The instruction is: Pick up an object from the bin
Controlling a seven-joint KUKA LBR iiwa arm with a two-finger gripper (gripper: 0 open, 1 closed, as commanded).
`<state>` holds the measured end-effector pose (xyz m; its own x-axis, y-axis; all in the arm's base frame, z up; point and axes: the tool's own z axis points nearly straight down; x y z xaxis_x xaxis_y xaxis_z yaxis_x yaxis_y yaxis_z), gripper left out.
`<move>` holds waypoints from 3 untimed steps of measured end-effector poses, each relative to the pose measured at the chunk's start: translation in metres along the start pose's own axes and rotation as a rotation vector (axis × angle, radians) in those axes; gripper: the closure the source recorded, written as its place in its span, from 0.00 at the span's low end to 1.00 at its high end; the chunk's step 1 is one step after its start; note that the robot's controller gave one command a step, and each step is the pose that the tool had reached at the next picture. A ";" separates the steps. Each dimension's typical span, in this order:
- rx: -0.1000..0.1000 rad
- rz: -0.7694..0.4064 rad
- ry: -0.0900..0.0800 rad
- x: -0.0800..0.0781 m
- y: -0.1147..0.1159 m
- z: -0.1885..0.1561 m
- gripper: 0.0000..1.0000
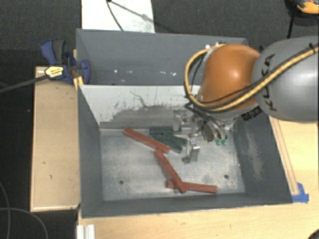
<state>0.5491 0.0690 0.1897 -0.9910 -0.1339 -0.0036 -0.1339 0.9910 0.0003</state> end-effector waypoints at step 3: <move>-0.001 0.245 -0.002 -0.041 0.057 0.118 1.00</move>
Offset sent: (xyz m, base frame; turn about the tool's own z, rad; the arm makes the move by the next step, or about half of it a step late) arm 0.0180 0.0152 -0.1086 0.2944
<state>0.5829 0.1314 0.0715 -0.9938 0.1109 -0.0049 0.1109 0.9938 0.0022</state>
